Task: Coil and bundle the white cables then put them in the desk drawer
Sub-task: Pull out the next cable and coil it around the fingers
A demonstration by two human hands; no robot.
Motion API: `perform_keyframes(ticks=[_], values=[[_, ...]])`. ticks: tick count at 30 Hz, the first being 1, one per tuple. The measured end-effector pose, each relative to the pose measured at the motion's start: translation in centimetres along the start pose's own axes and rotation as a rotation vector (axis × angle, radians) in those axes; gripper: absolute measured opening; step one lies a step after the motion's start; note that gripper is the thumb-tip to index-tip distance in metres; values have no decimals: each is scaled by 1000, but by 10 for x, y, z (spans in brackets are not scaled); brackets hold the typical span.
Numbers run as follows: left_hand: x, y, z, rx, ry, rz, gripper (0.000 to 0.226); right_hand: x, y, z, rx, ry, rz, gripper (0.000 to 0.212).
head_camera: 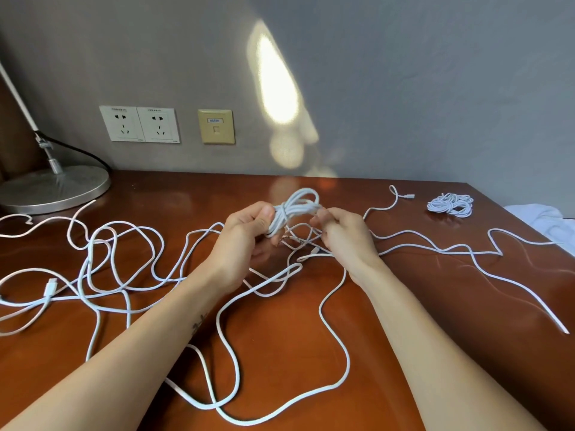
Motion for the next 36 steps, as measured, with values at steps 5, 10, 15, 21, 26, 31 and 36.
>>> perform_keyframes(ticks=[5,10,15,21,26,31,36], values=[[5,-12,-2,-79,-29,-154,33,-9,11,11,-126,-134,102,39],[10,-31,3,-84,-45,-284,33,-24,26,25,-190,-253,245,38],[11,-41,8,29,-52,-366,34,-39,39,31,-153,-312,373,35],[10,-44,5,180,31,-434,39,-47,46,38,-167,-364,449,34],[10,-48,-3,464,214,-461,44,-51,50,41,-173,-405,474,28],[8,-42,-11,666,345,-430,40,-51,50,44,-205,-466,428,22],[12,-45,-6,751,341,-389,32,-45,39,50,-251,-549,283,25]])
Point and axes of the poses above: each hand's wrist, its own x-axis towards the middle knuckle, its own y-axis out of the palm, z = x × y, the point moved 10 cm from there along x, towards the middle knuckle, and after that the axes turned 10 degrees about -z, right-handed, at the moved point
